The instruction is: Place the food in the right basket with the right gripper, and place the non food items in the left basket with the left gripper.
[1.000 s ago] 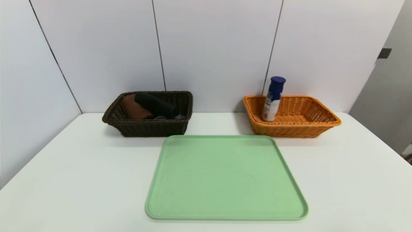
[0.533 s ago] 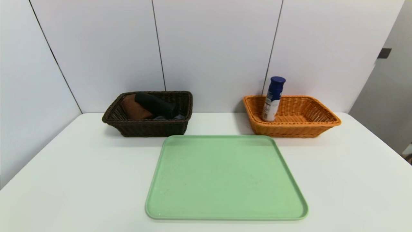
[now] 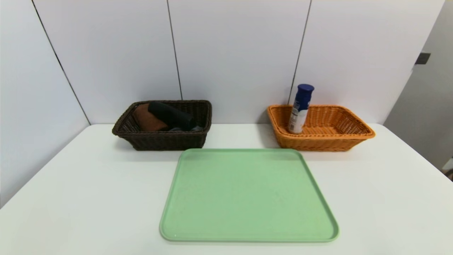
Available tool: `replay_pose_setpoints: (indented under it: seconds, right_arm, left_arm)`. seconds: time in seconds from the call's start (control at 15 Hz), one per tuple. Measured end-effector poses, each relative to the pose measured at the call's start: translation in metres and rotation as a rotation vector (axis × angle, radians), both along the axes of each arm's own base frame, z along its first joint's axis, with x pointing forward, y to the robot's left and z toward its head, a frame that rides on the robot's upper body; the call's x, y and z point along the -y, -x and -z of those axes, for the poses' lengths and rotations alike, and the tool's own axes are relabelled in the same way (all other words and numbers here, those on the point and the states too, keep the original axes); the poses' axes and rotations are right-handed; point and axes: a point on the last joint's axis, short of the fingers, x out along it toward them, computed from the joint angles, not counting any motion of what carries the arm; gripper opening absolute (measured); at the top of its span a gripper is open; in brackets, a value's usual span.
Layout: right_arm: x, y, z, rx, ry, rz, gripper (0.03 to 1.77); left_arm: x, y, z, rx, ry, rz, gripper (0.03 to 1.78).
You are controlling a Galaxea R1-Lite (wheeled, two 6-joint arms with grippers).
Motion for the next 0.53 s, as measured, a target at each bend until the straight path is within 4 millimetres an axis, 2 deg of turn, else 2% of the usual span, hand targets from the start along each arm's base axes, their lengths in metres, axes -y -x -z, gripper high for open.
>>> replay_pose_setpoints:
  seconds: [0.13,0.33,0.53]
  right_arm:
    - [-0.002,0.001,0.007,-0.008,0.008,0.050,1.70]
    - [-0.003,0.011,0.015,0.017,0.026,-0.002,1.70]
    - [-0.004,0.022,0.034,0.035,0.072,-0.053,1.70]
  left_arm:
    - [0.000,-0.001,0.003,-0.010,0.000,0.001,1.69]
    - [0.000,-0.003,0.006,-0.020,0.001,0.003,1.69]
    - [0.001,-0.008,0.009,0.020,0.026,0.038,1.69]
